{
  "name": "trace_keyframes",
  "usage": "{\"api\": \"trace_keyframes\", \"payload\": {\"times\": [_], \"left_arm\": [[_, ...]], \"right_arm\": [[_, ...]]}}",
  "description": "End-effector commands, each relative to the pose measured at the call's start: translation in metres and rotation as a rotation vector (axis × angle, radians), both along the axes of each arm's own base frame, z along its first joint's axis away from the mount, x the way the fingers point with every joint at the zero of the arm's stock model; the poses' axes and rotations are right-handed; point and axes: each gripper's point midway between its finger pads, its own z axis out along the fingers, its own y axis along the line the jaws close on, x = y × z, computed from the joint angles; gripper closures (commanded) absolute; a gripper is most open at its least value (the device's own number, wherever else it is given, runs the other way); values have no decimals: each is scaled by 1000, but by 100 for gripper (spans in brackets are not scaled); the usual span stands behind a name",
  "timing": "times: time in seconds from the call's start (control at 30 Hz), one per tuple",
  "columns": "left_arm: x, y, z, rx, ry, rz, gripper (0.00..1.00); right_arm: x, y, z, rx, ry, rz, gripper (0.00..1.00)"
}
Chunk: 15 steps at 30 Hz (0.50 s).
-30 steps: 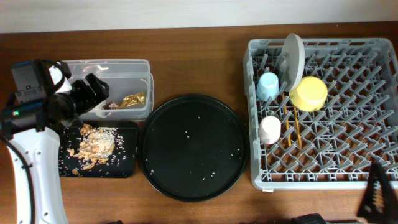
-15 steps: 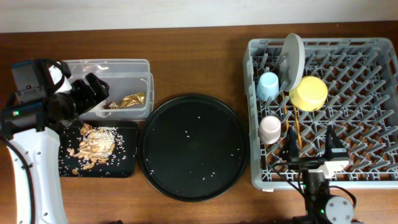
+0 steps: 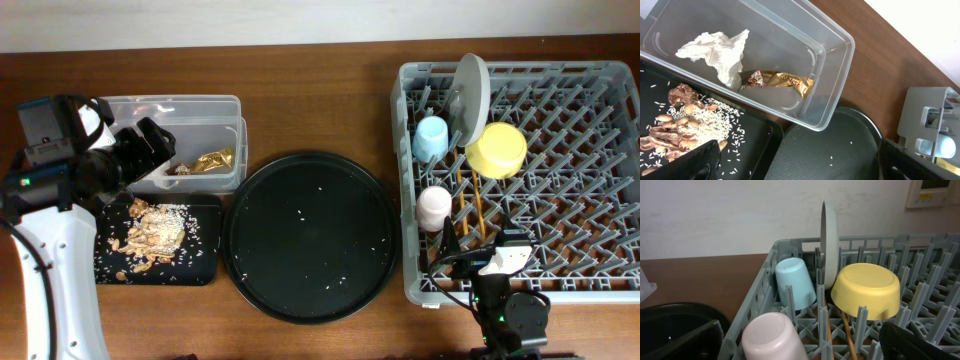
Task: Sort waste into correct bins and load items into the dishwasher rack
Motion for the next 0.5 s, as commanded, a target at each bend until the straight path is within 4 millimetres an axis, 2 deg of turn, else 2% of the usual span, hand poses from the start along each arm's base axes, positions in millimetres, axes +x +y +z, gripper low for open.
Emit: {"api": "trace_keyframes", "payload": {"times": [0.0,0.17,0.27,0.33,0.37,0.4,0.47], "left_arm": [[0,2,0,10,-2,-4,1],[0,2,0,10,-1,-5,1],[-8,-1,-17,-2,42,-6,1],[-32,-10,-34,-10,72,-13,1],[-54,-23,-46,-14,89,-36,1],[-65,-30,-51,-13,91,-53,1],[-83,-45,-44,-5,62,-93,1]], "right_arm": [[0,0,-3,1,5,1,2],[0,0,-3,1,5,1,2],[0,0,-3,1,6,1,2],[0,0,-3,1,6,1,2],[0,0,-3,1,6,1,2],[0,0,-3,1,6,1,2],[0,0,-3,1,6,1,2]]}}
